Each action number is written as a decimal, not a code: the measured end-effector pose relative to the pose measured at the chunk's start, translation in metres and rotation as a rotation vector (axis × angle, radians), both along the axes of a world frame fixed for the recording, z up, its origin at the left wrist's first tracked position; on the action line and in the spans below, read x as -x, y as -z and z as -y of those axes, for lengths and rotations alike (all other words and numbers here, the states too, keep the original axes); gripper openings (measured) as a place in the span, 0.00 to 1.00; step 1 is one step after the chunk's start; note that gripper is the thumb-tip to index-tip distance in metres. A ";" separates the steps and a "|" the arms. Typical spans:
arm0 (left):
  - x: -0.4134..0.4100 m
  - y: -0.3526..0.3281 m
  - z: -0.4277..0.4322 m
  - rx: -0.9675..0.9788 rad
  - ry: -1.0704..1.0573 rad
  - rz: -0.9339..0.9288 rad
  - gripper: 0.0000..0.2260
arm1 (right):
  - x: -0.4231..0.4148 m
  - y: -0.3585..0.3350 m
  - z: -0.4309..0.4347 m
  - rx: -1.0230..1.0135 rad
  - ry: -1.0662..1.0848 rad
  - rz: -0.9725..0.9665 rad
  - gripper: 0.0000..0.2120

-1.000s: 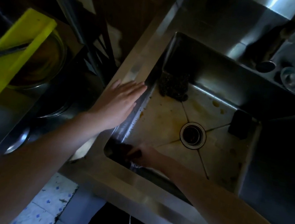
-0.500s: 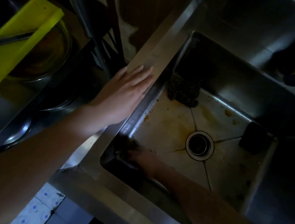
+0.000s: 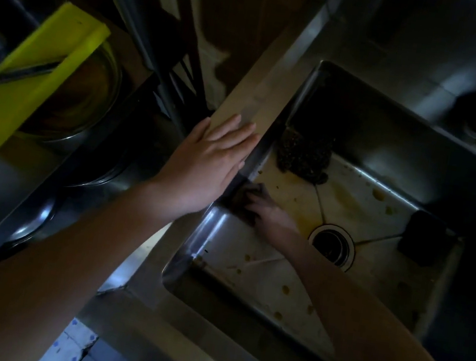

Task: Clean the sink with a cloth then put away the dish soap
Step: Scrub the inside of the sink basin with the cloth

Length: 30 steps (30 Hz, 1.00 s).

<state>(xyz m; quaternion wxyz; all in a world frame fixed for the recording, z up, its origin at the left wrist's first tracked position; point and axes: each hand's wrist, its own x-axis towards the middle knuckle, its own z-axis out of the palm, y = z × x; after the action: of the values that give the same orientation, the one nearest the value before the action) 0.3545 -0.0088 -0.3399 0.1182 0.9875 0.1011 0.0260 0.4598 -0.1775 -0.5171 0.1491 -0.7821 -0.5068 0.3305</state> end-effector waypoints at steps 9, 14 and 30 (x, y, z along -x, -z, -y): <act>0.001 -0.001 0.002 -0.019 -0.021 -0.006 0.20 | -0.002 -0.015 -0.018 0.125 0.331 -0.047 0.15; -0.001 -0.003 0.003 -0.012 -0.030 -0.014 0.20 | 0.068 -0.029 0.026 0.160 0.057 -0.297 0.15; 0.001 0.001 0.001 -0.033 -0.031 -0.013 0.21 | 0.030 -0.013 0.012 0.029 -0.074 -0.198 0.19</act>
<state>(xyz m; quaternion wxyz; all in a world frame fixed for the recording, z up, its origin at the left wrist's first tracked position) 0.3536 -0.0096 -0.3413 0.1009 0.9878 0.1167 0.0230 0.4296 -0.1900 -0.5041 0.1745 -0.7284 -0.5133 0.4188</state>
